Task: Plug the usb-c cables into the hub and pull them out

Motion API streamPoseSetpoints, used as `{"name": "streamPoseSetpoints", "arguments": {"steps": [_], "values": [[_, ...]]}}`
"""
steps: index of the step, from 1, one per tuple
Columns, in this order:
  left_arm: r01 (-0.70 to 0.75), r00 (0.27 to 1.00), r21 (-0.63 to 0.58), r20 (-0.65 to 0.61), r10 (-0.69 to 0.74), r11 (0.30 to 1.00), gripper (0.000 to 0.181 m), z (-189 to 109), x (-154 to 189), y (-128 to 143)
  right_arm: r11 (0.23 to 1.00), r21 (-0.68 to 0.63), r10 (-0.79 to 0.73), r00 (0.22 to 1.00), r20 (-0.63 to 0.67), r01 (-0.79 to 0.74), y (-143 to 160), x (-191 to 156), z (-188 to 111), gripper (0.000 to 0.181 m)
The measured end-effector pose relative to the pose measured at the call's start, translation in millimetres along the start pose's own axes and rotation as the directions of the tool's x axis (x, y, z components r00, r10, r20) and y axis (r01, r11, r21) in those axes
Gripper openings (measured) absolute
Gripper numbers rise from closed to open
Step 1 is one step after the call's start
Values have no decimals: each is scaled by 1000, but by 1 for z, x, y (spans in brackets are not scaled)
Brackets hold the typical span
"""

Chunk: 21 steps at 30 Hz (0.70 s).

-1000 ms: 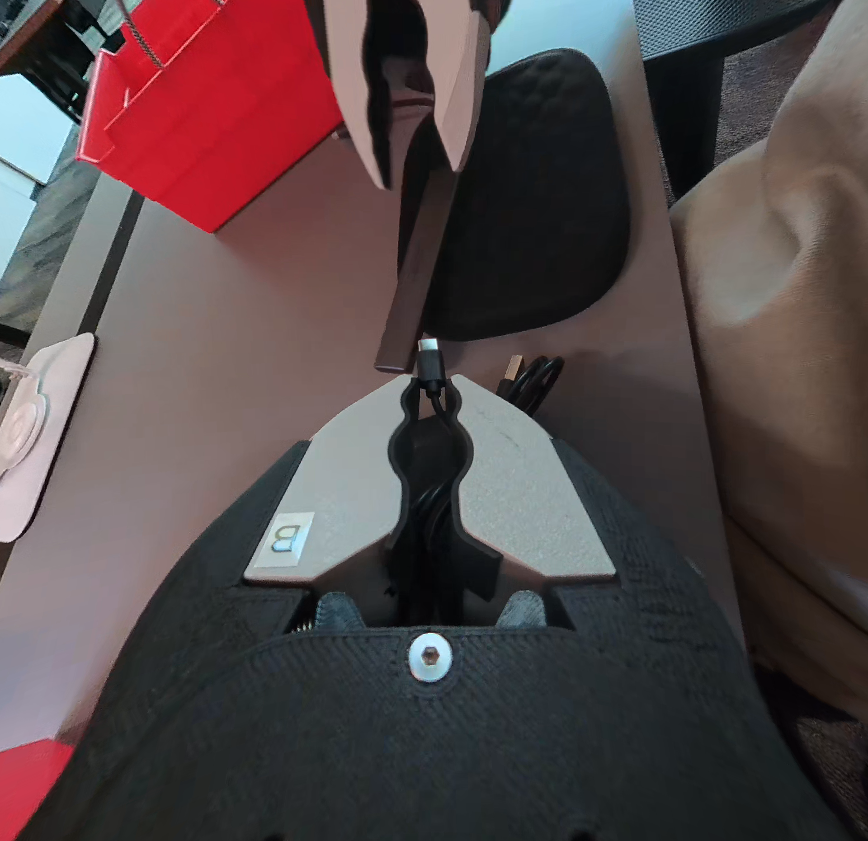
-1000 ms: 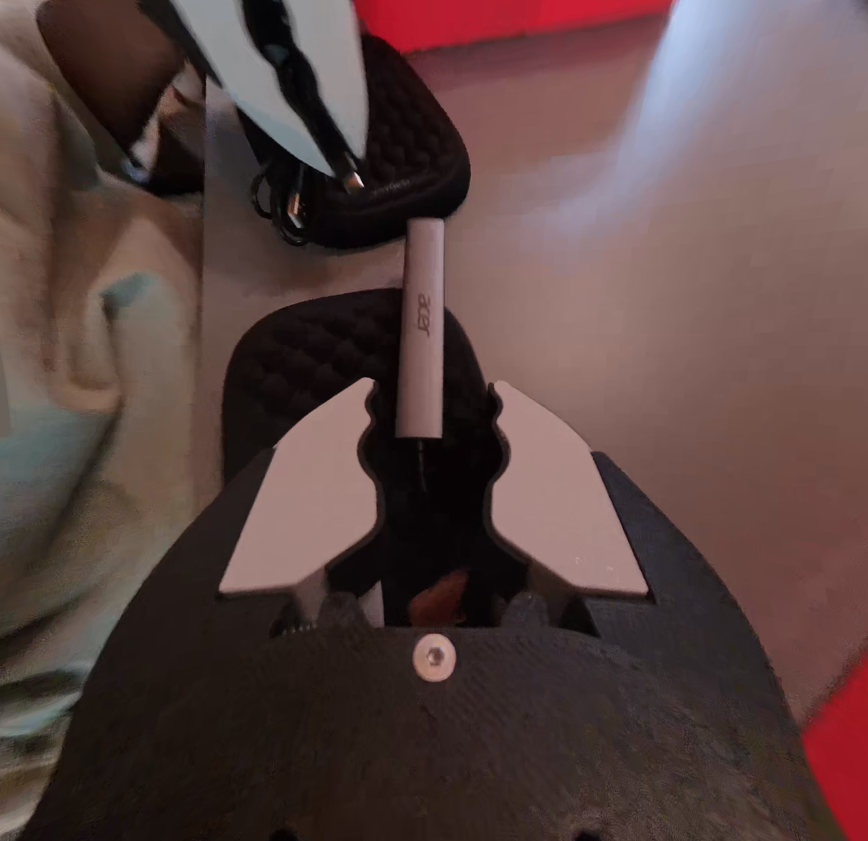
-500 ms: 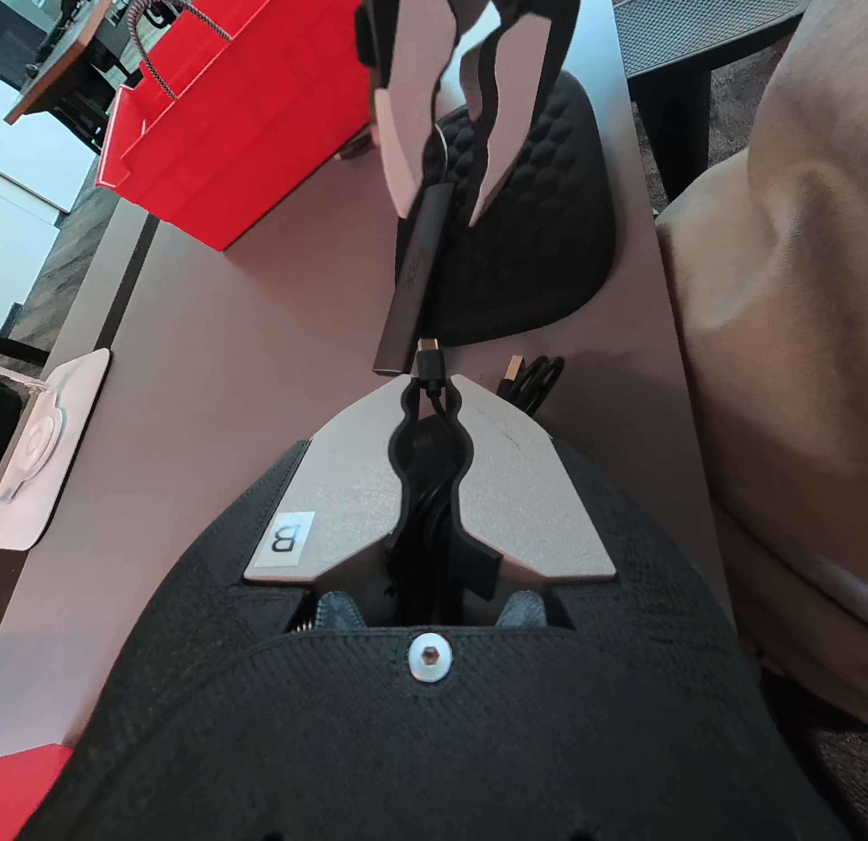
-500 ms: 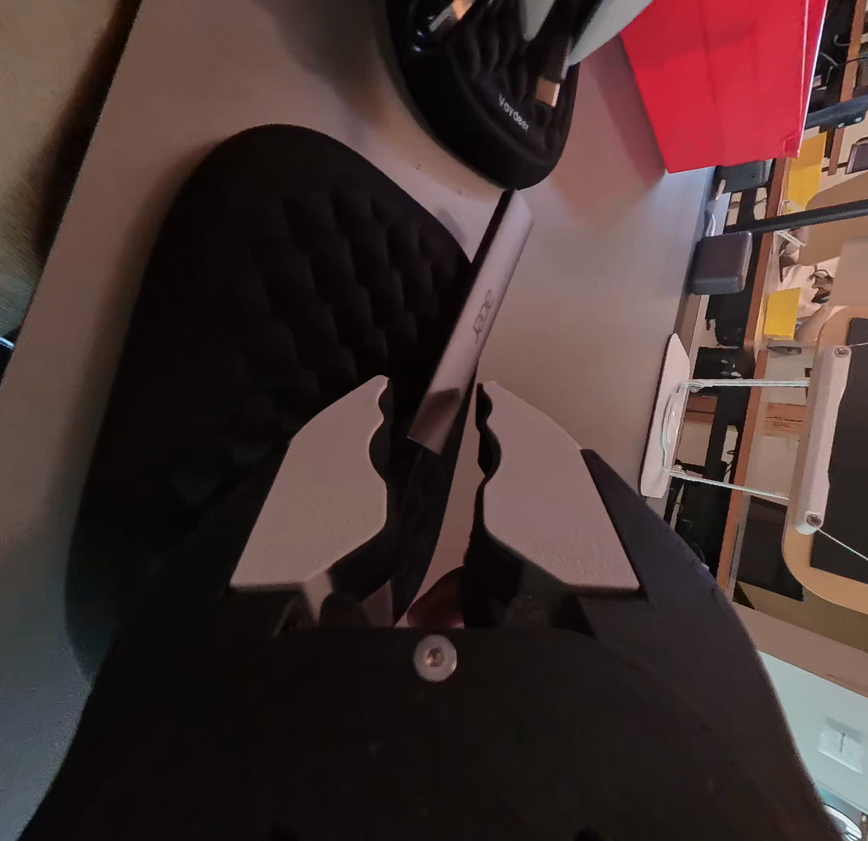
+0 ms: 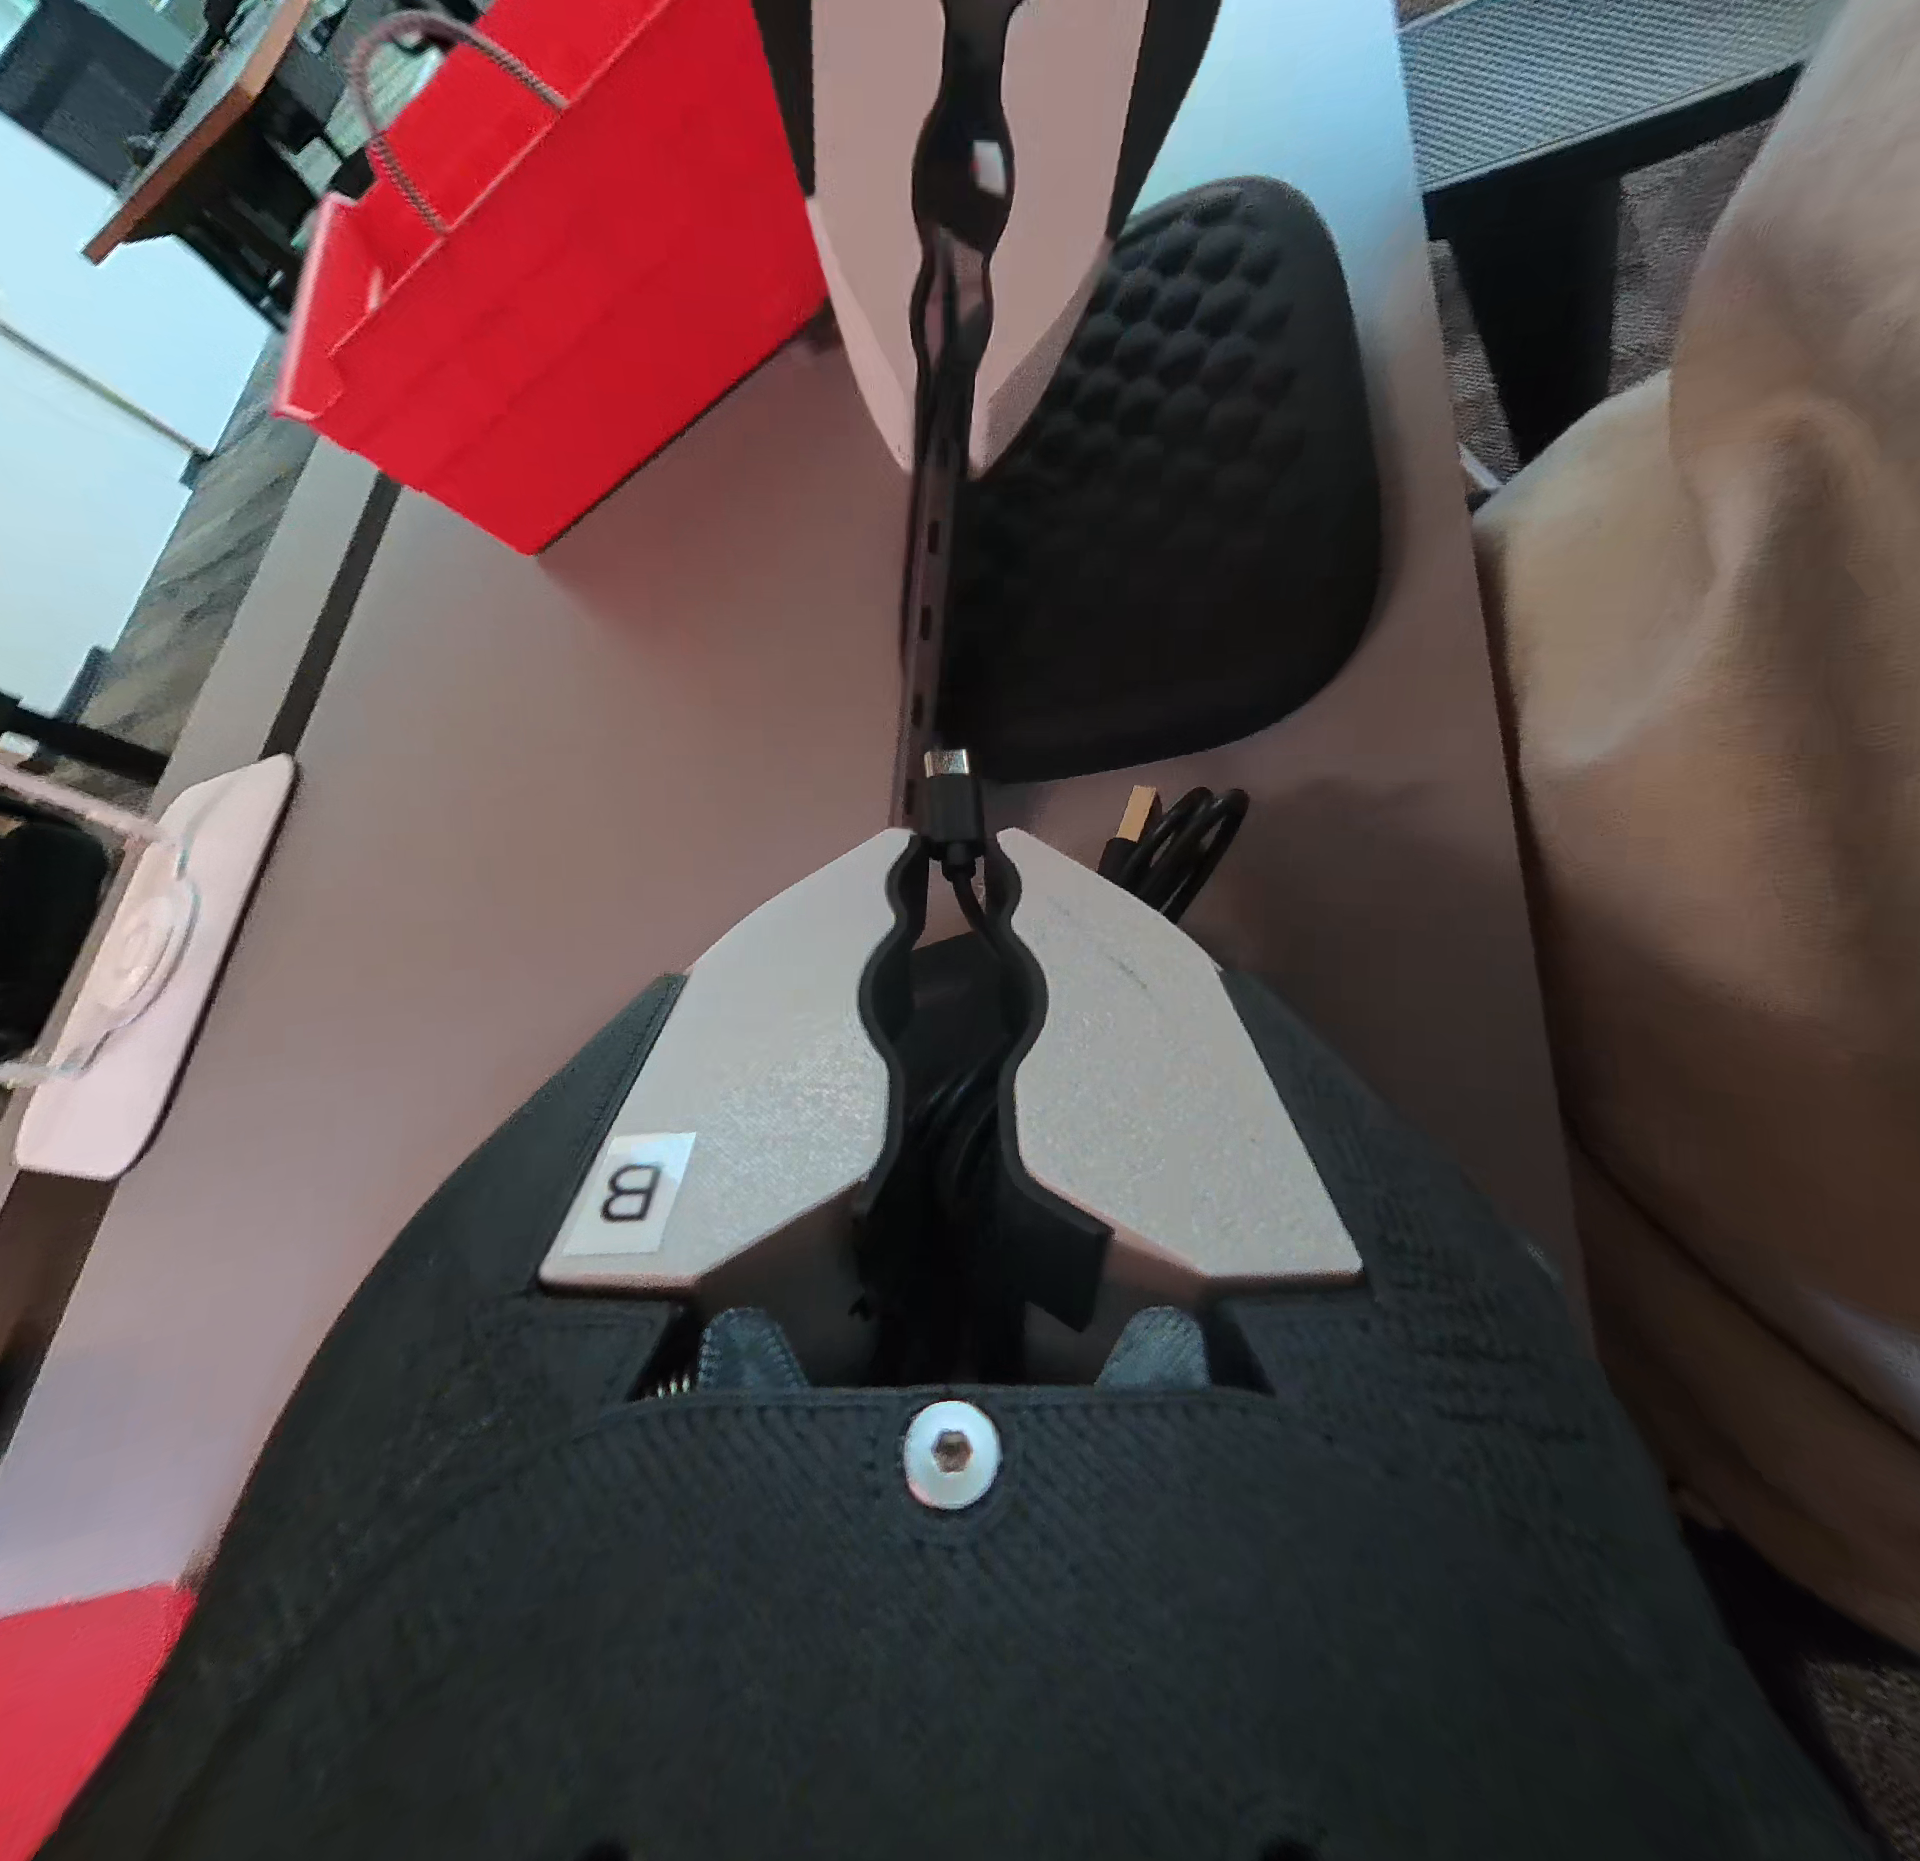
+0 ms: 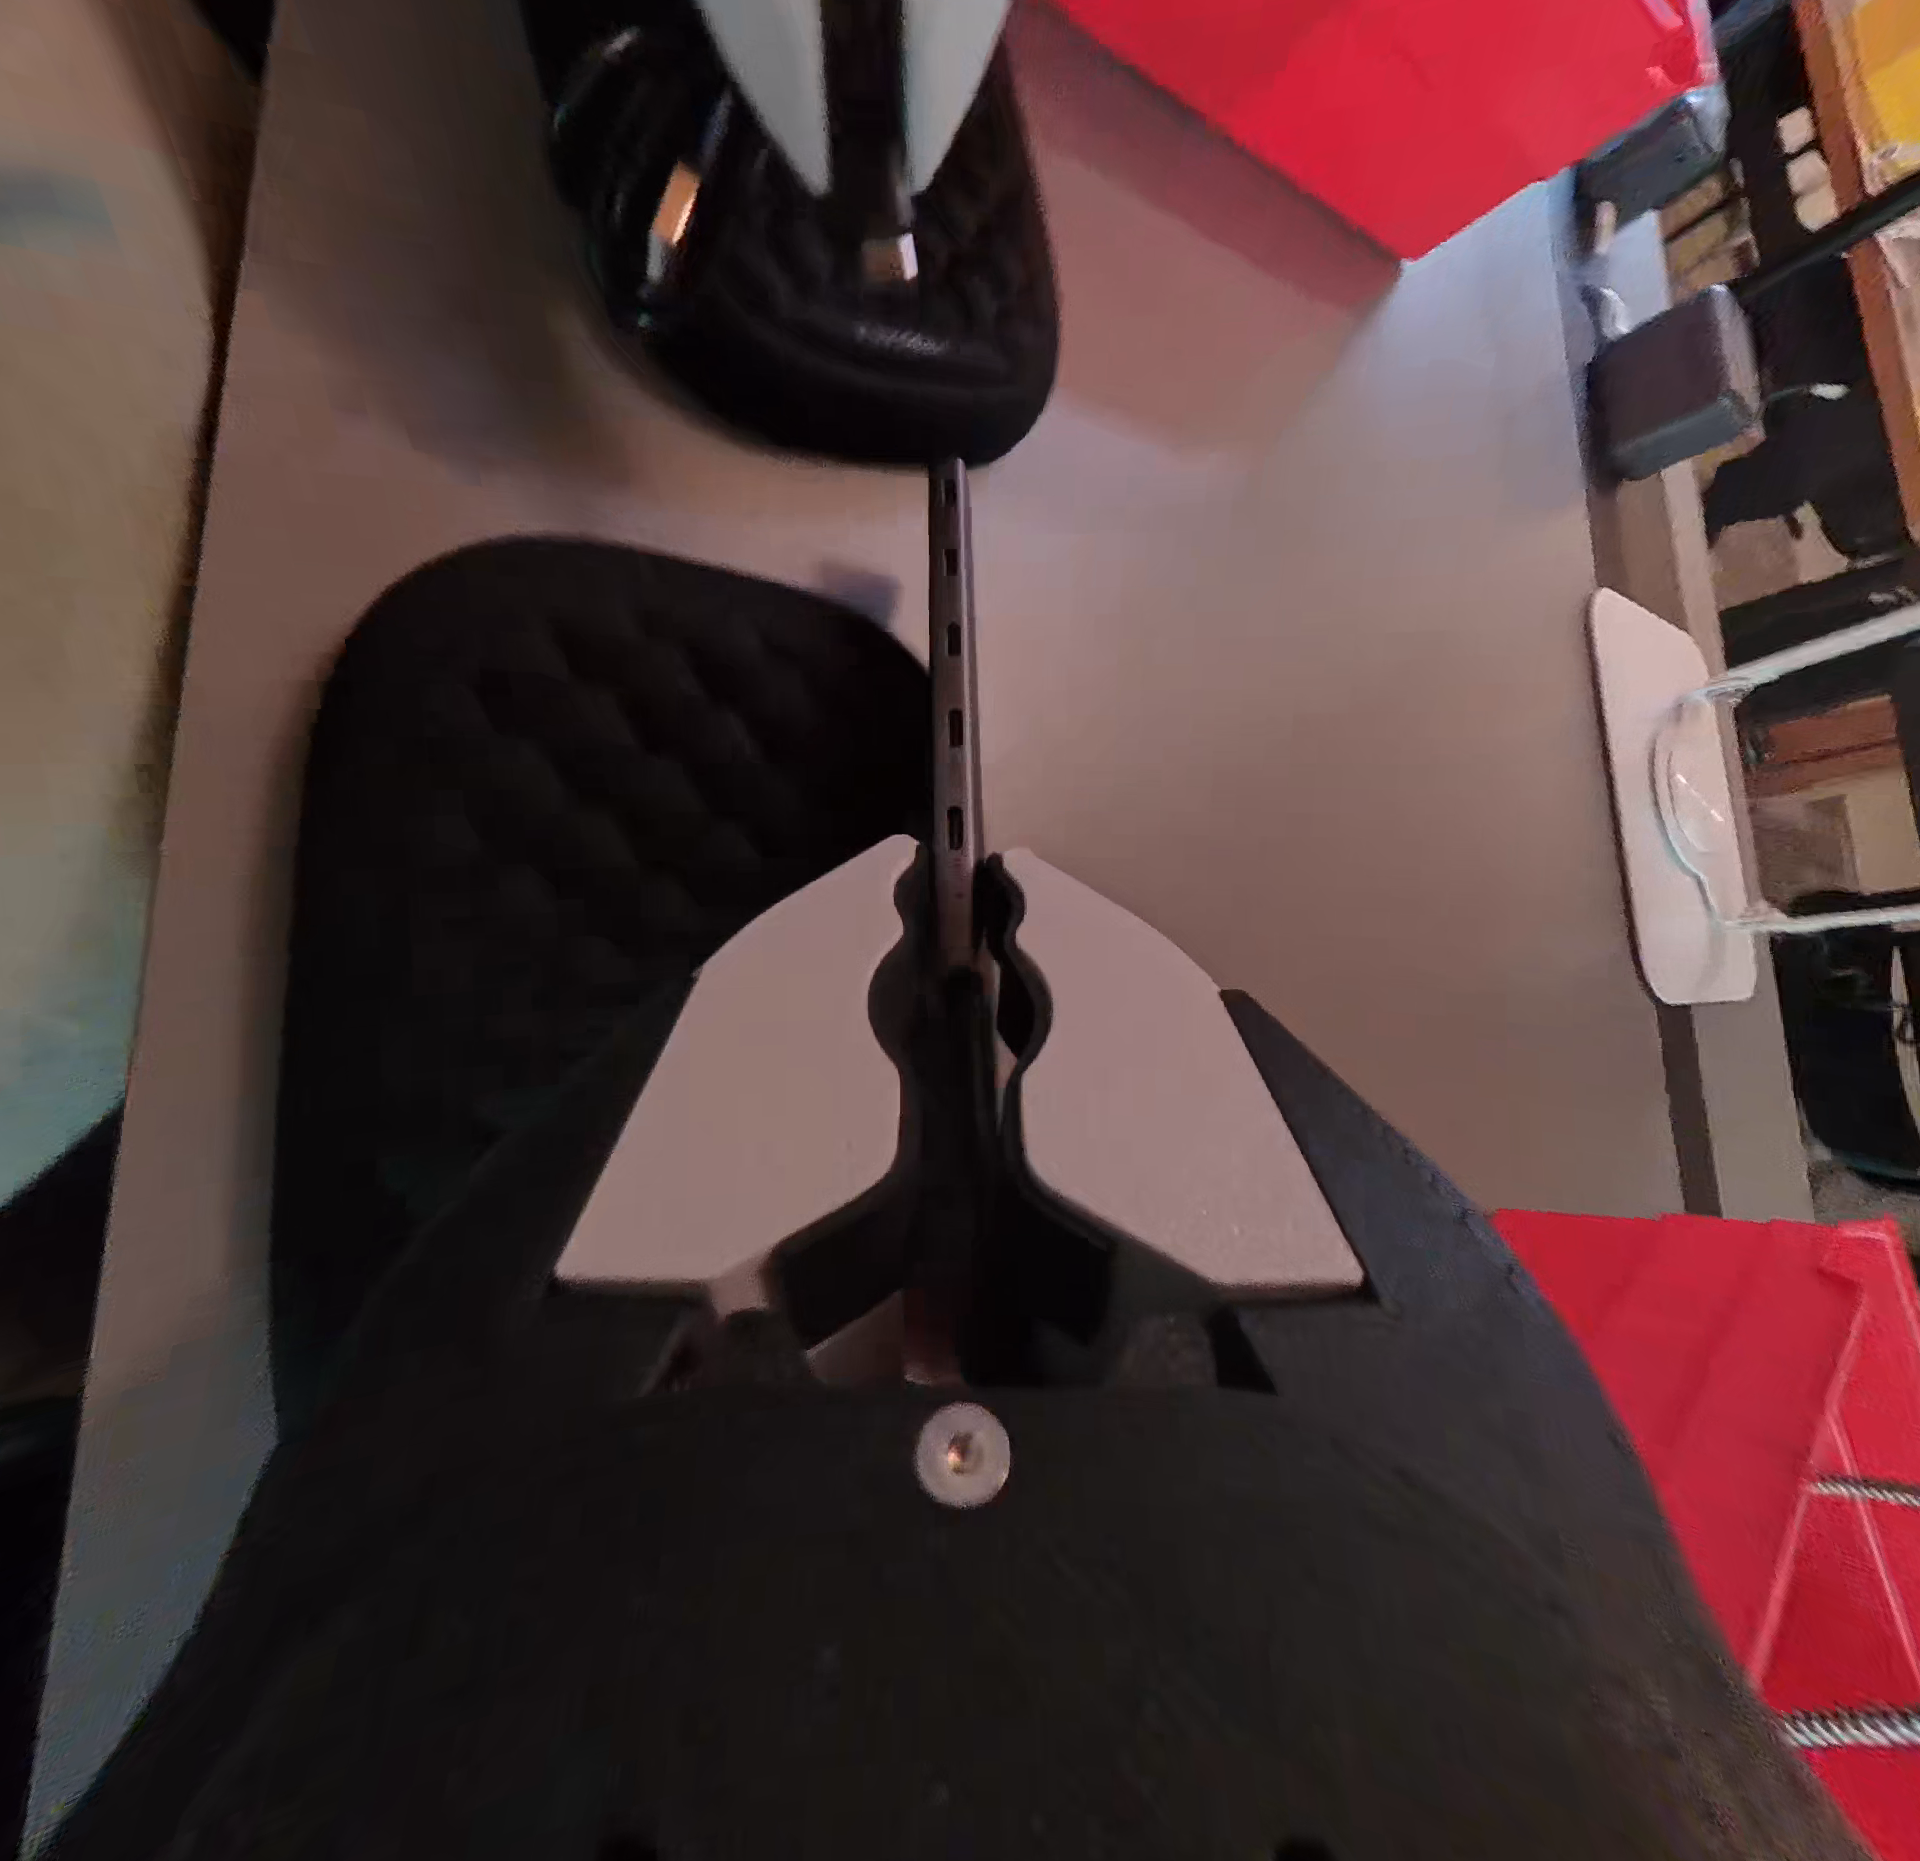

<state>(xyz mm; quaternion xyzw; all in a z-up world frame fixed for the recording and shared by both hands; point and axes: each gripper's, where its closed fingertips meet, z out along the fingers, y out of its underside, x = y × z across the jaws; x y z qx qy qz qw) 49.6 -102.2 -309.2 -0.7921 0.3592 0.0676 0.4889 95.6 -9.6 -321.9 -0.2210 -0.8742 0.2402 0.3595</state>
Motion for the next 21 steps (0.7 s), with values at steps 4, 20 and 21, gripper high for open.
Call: {"name": "streamPoseSetpoints", "arguments": {"steps": [4, 20, 21], "values": [[99, 992, 21, 74, -100, 995, 9, -5, -13, -11, 1000, -17, -22, 974, -225, 19, -19, 34, -8, 9], [552, 806, 156, 154, -572, 819, 8, 6, -59, -18, 908, -354, -414, 601, -684, 223, -67, 68, 19, 8], [541, 809, 151, 174, -561, 827, 8, 5, -60, -18, 909, -356, -411, 608, -679, 217, -66, 68, 21, 8]]}}
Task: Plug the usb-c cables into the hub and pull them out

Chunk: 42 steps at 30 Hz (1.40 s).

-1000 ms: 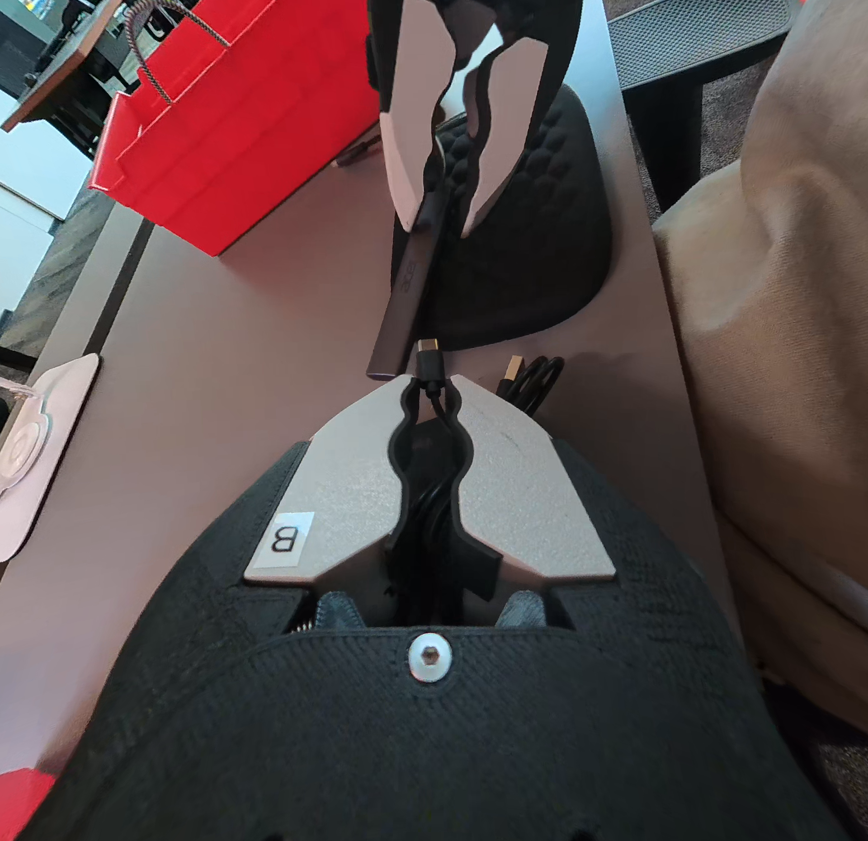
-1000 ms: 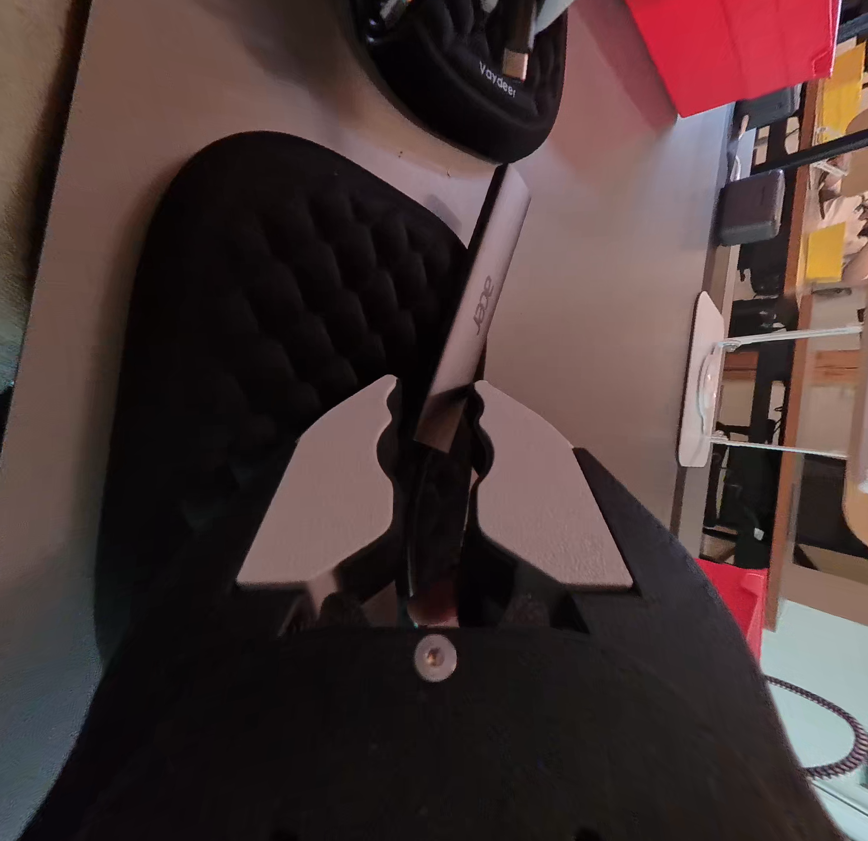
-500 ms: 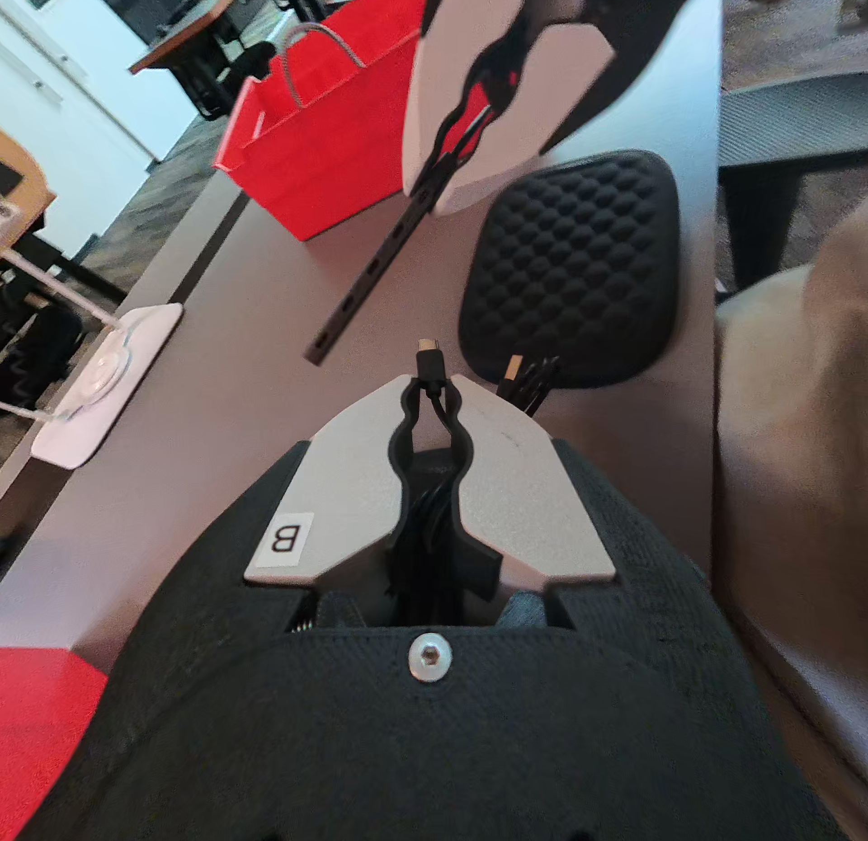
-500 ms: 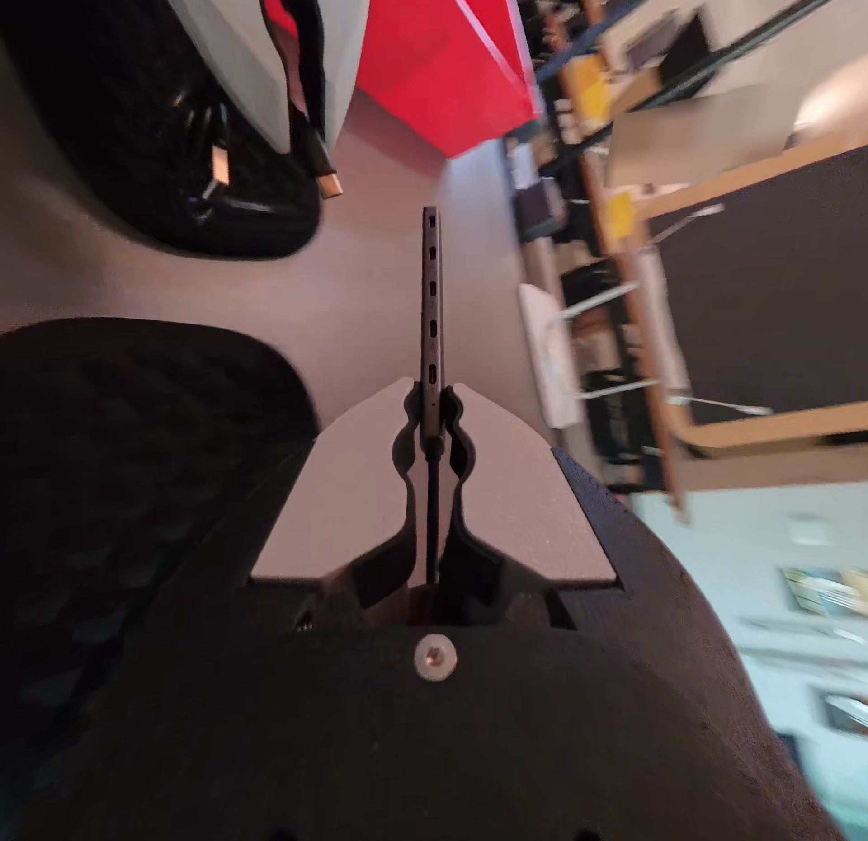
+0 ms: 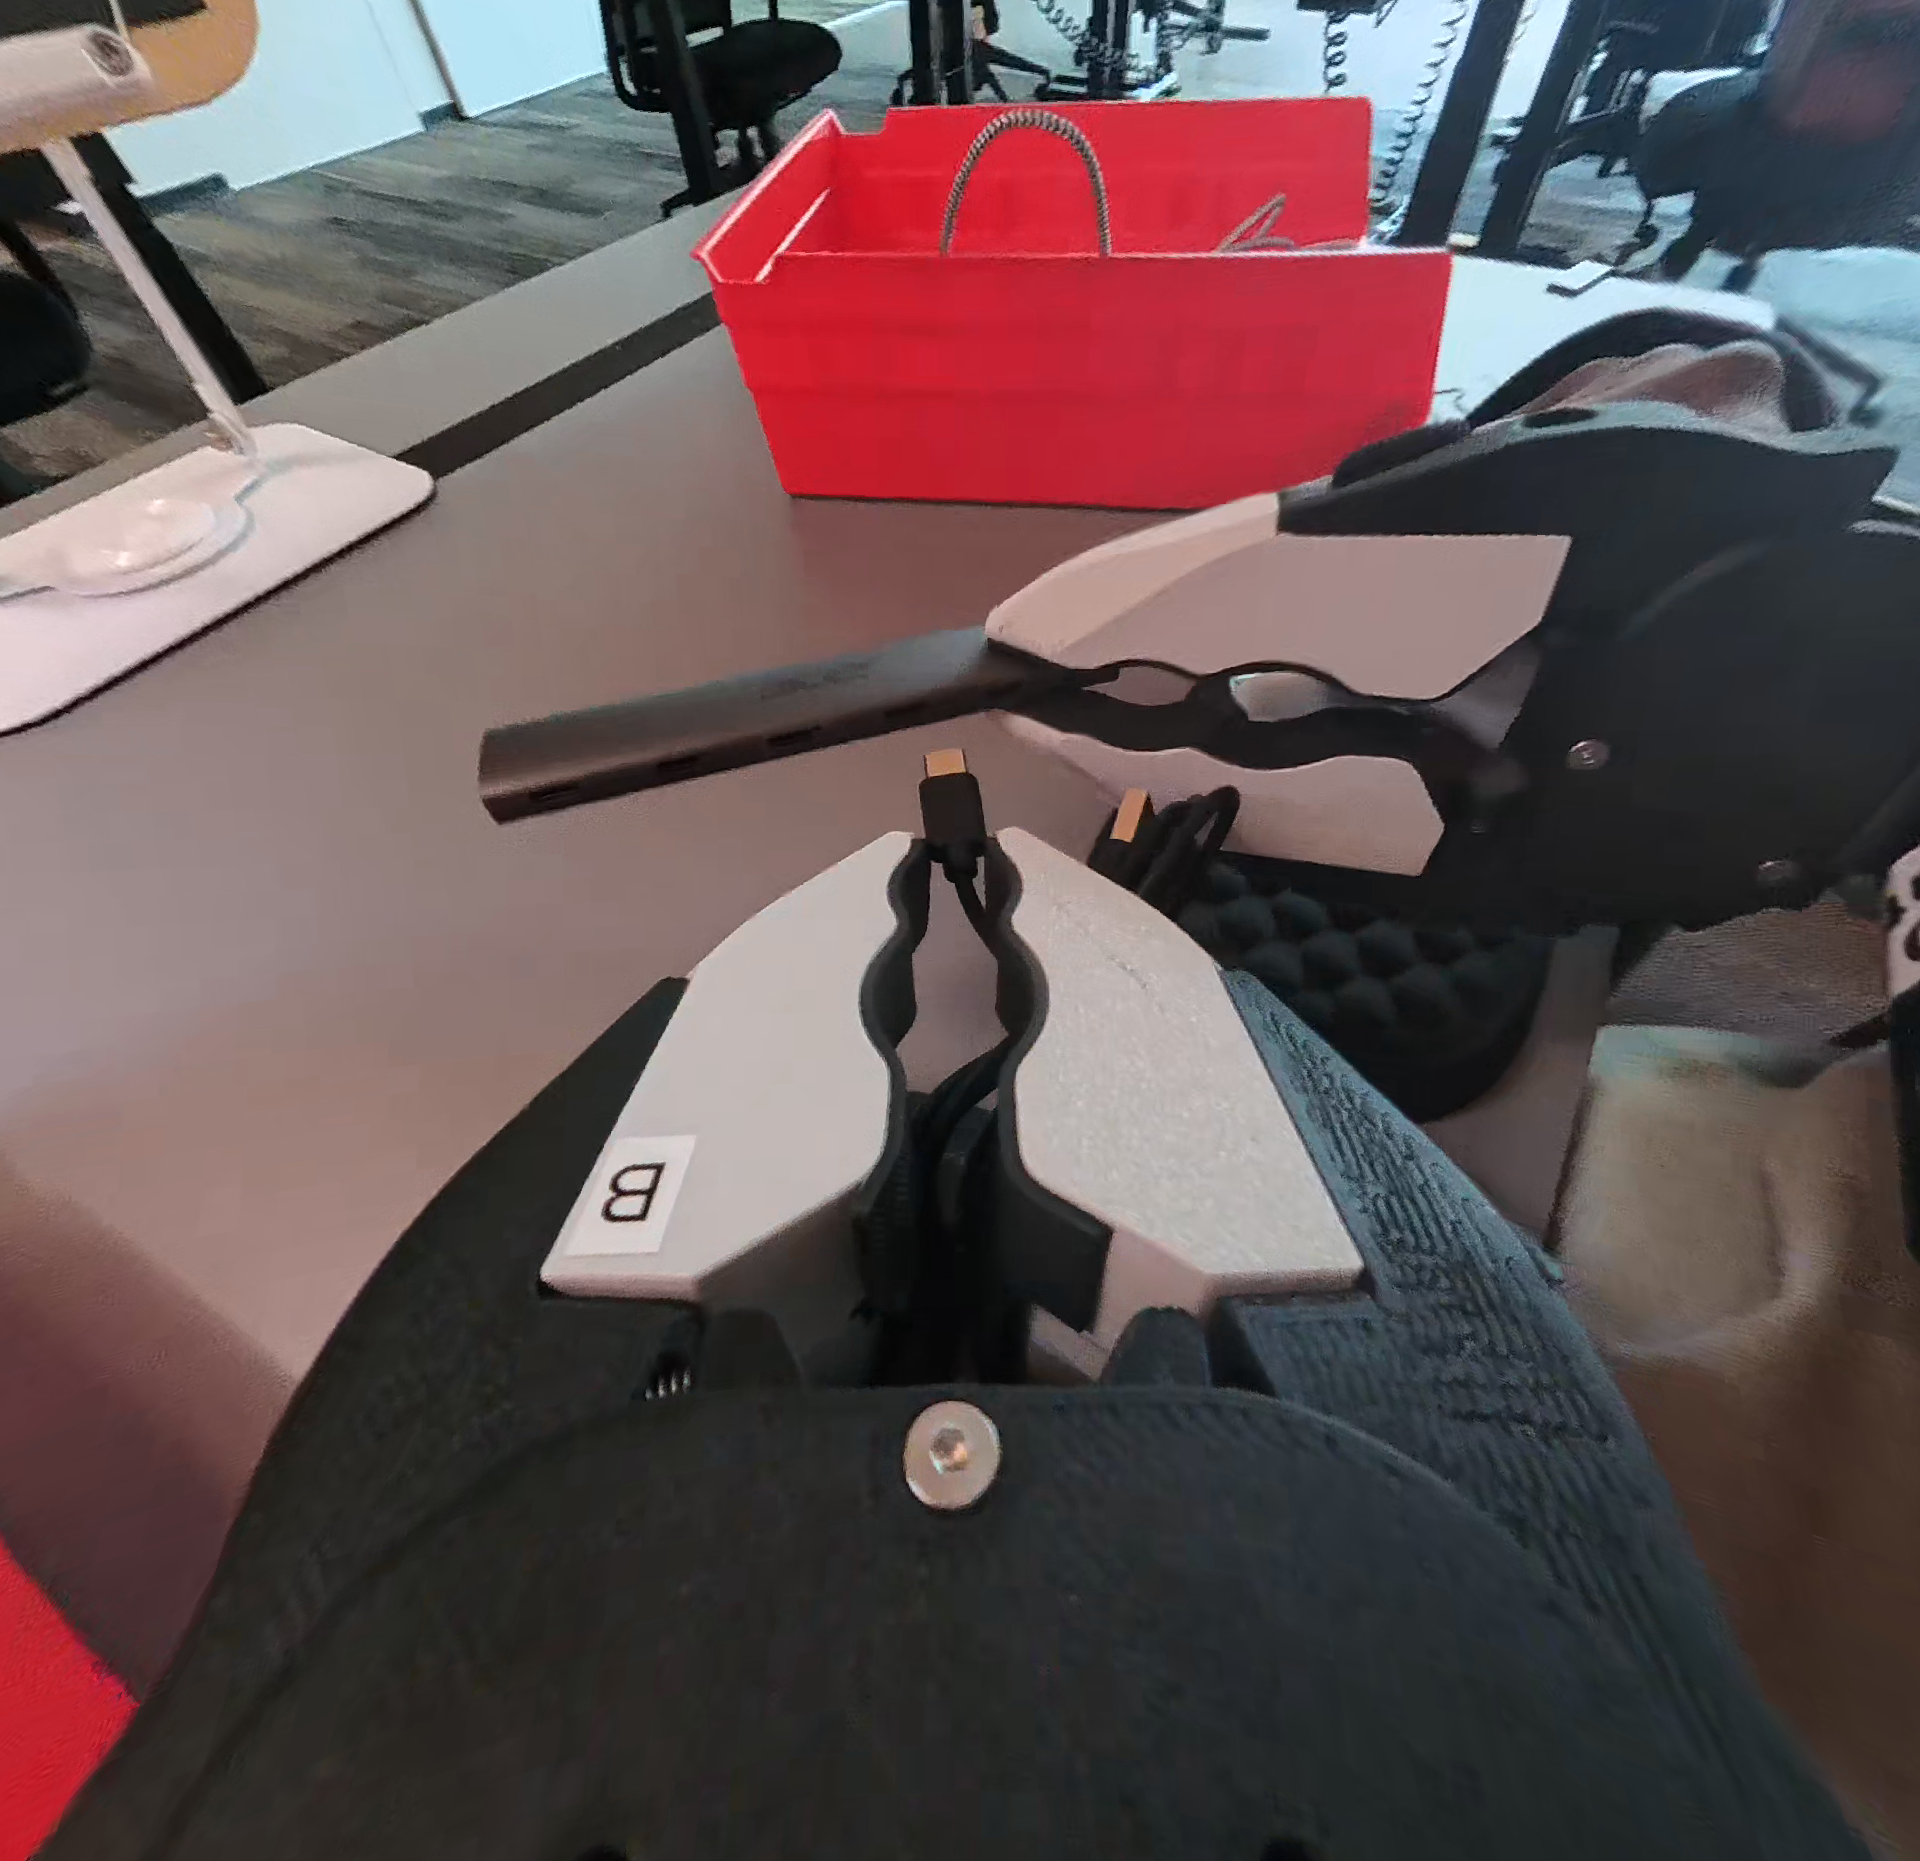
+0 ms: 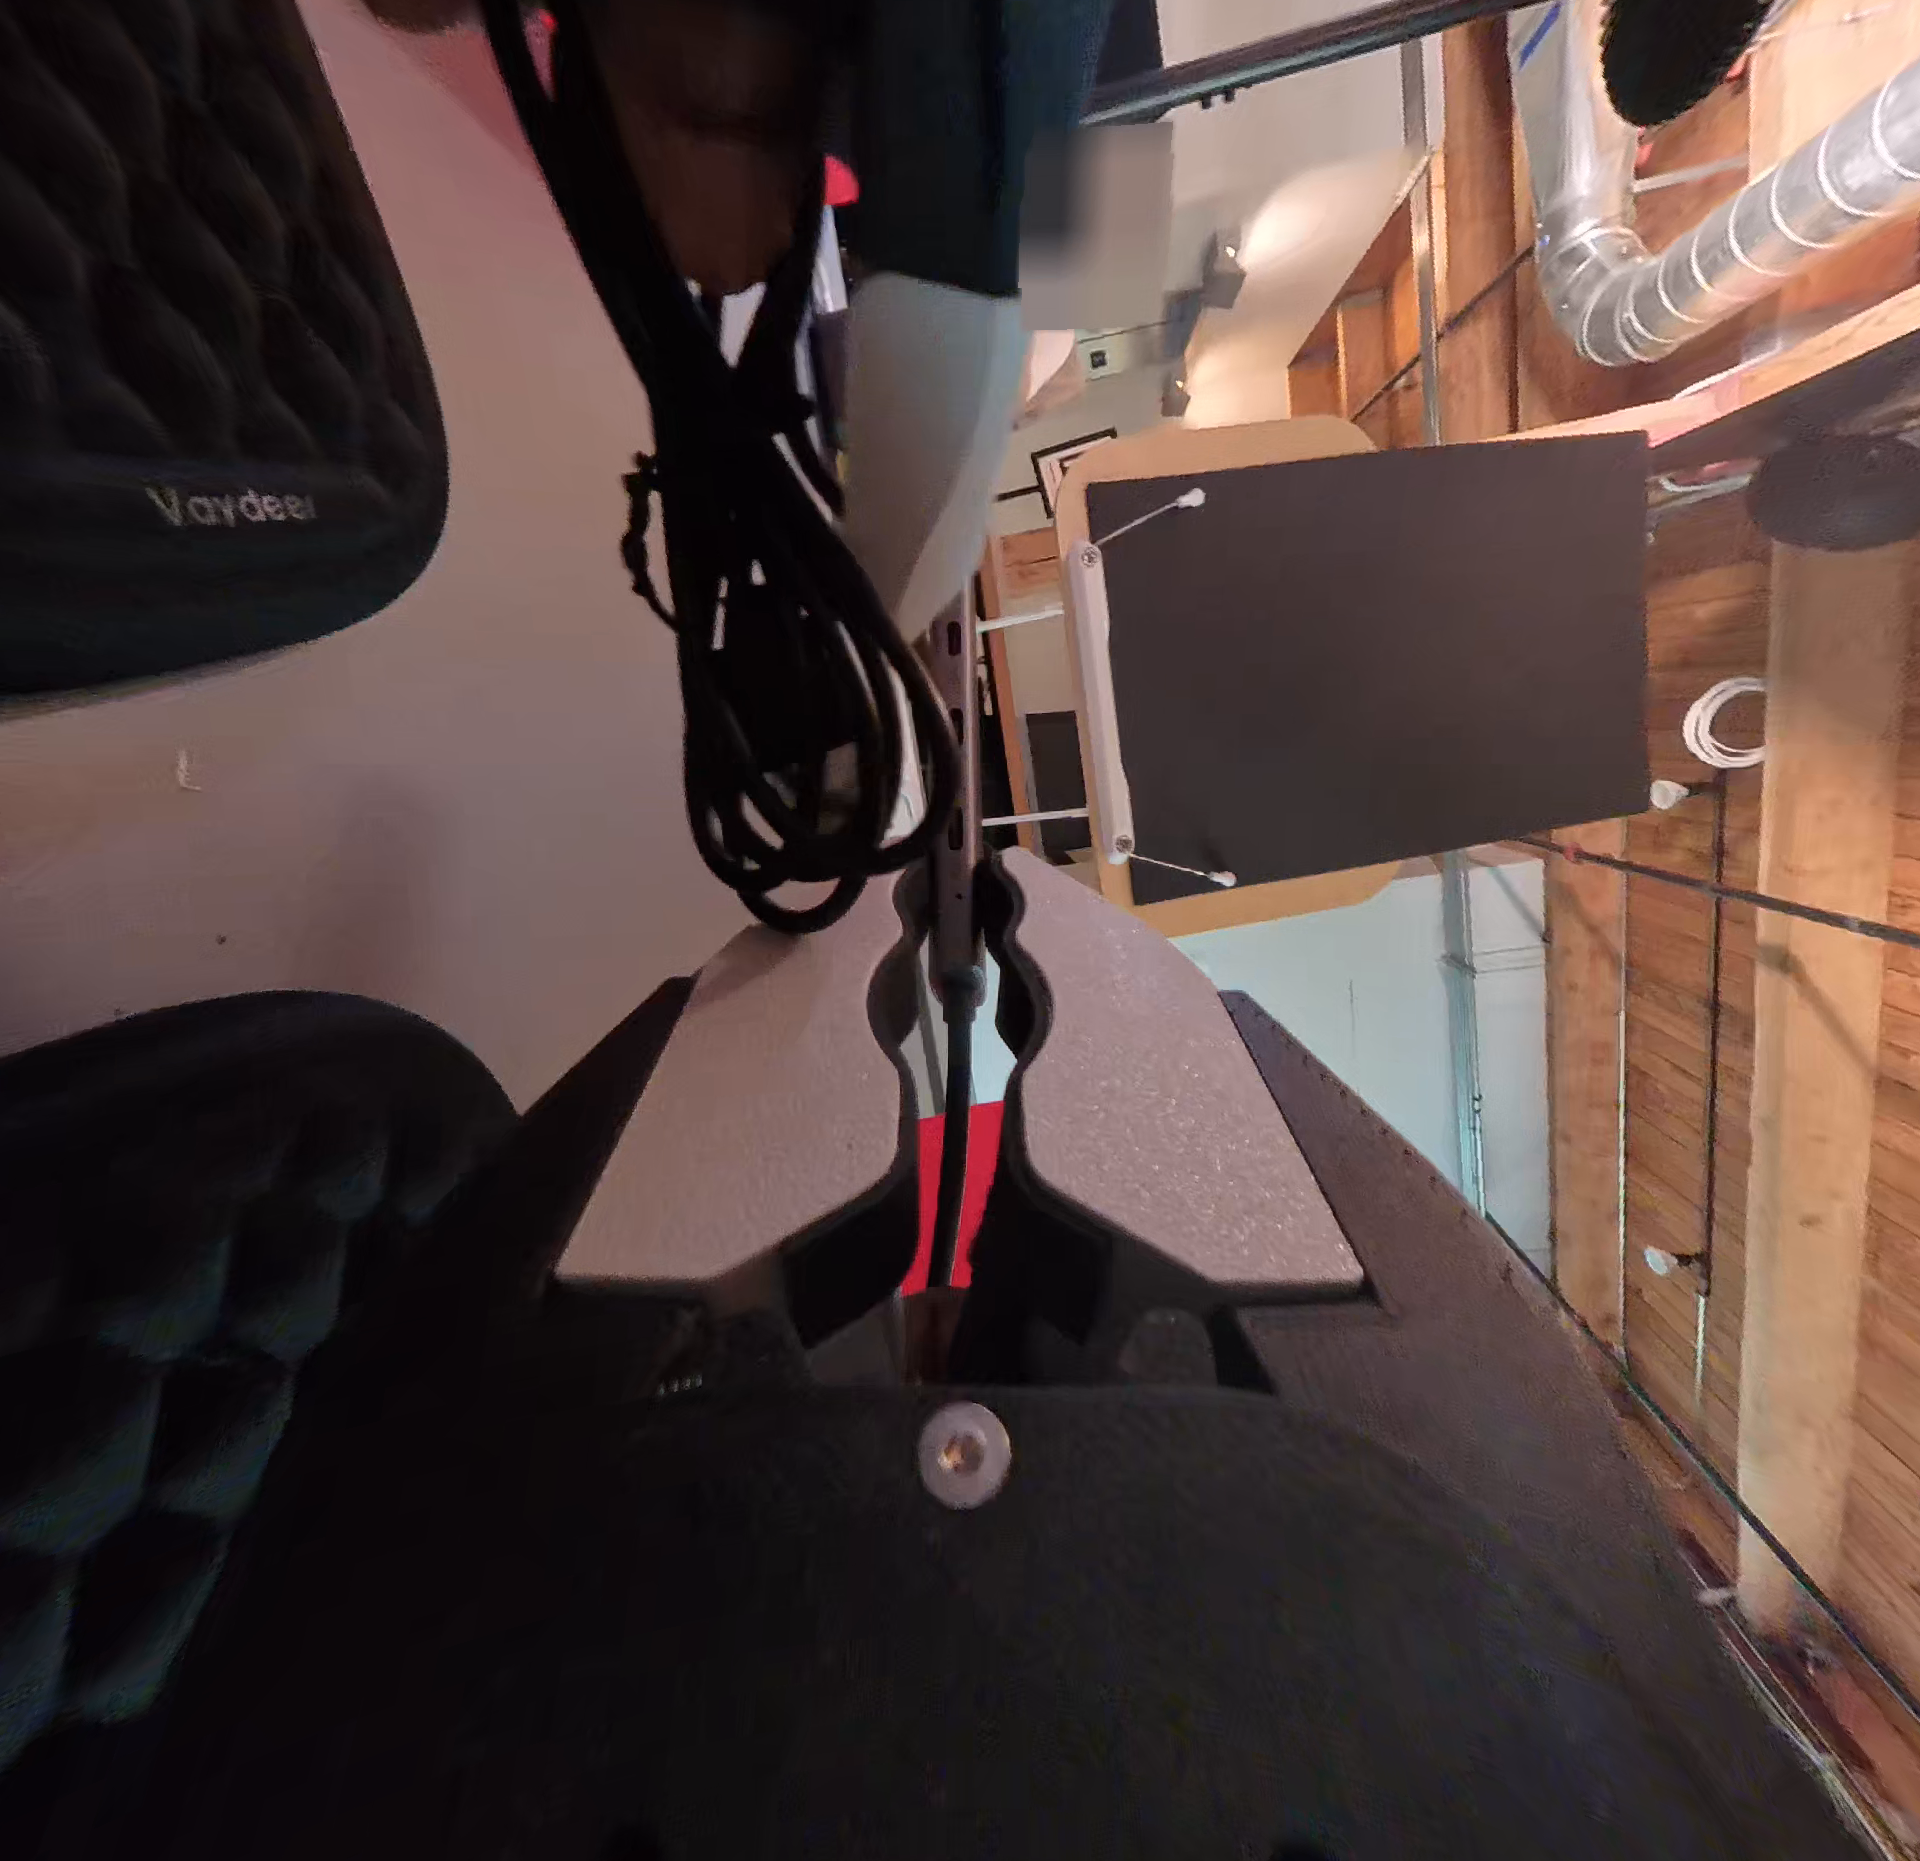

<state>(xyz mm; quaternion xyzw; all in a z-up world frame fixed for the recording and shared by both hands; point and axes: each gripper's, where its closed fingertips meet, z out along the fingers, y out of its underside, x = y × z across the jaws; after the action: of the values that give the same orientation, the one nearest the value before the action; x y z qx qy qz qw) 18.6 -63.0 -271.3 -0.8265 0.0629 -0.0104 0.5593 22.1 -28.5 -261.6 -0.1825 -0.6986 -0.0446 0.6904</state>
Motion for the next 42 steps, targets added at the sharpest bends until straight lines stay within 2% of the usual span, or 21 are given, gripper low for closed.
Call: {"name": "streamPoseSetpoints", "arguments": {"steps": [7, 11, 14, 19, 25, 29, 32, 38, 42], "values": [[-35, 999, -22, -14, 35, 999, 8, -2, 1, 3, 998, 69, 0, 999, 34, -2, -12, -8, -1, 8], [1, 1000, -12, -28, -1, 1000, 8, -4, 1, 4, 994, 100, 45, 998, 41, -49, -14, -6, -2, 8], [-14, 998, -25, 55, 15, 1000, 8, -5, -8, 5, 997, 75, -19, 1000, -13, 19, -14, 0, -3, 8], [-8, 995, -39, 94, 12, 999, 8, -4, -10, 5, 993, 35, -107, 993, -54, 109, -13, -3, -2, 8], [-15, 992, -116, 126, 30, 993, 8, 1, -12, 14, 986, 22, -163, 985, -64, 165, -16, -10, -2, 8], [-1, 995, -153, 96, 16, 988, 8, 1, -12, 20, 970, 50, -235, 970, -60, 238, -18, -16, -3, 8], [-61, 993, -172, 86, 77, 983, 8, 0, -11, 24, 942, 130, -304, 950, -65, 311, -23, -21, -6, 8], [-125, 988, -104, -102, 114, 987, 8, 1, 4, 28, 914, 309, -275, 961, 0, 262, -25, -28, -23, 7], [-133, 972, -155, -214, 98, 979, 8, 15, 22, 43, 885, 425, -265, 956, 122, 191, -28, -49, -45, 7]]}}
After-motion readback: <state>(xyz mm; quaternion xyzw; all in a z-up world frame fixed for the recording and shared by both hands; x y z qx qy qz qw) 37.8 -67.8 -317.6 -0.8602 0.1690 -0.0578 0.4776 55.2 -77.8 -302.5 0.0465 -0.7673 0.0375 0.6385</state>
